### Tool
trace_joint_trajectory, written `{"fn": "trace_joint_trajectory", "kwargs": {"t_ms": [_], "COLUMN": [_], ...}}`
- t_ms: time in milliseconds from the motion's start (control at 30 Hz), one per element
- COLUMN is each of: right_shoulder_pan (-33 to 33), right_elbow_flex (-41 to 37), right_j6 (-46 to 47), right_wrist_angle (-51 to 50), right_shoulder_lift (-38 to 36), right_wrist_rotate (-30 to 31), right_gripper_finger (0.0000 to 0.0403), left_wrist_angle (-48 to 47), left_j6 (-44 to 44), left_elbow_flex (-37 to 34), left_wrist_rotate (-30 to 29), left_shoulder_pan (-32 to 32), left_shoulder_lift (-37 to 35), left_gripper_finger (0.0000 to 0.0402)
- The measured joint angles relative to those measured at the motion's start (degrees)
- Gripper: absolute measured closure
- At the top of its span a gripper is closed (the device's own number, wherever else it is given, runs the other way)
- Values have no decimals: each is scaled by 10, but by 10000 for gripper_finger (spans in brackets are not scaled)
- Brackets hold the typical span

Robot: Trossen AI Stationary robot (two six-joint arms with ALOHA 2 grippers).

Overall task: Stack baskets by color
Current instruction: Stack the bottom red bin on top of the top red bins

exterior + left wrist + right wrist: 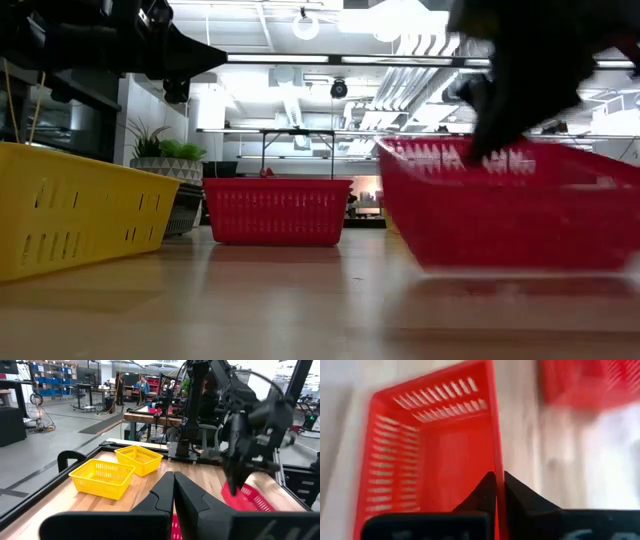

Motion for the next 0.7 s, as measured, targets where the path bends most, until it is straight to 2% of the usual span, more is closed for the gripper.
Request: {"fn": "trace_joint_trajectory", "kwargs": {"t_ms": [100, 233, 333, 467, 700], "right_shoulder_pan": [-6, -31, -55, -109, -205], "right_elbow_flex": [0, 4, 36, 91, 150], "right_j6": [-55, -134, -184, -243, -315], "right_wrist_angle": [77, 187, 181, 172, 174], "right_shoulder_lift": [-26, -36, -33, -14, 51], "right_wrist_rotate": [31, 28, 54, 60, 33], "right_gripper_finger": [397, 400, 401, 402, 402], "left_wrist_angle": [1, 2, 3, 7, 15], "left_j6": [1, 4, 4, 9, 9], "left_elbow_flex": [0, 0, 0, 0, 0], "left_wrist_rotate": [0, 0, -1, -2, -2], "left_shoulder_pan": [0, 0, 0, 0, 0], "left_shoulder_lift": [0, 0, 0, 0, 0], "left_gripper_finger": [402, 401, 402, 401, 402]}}
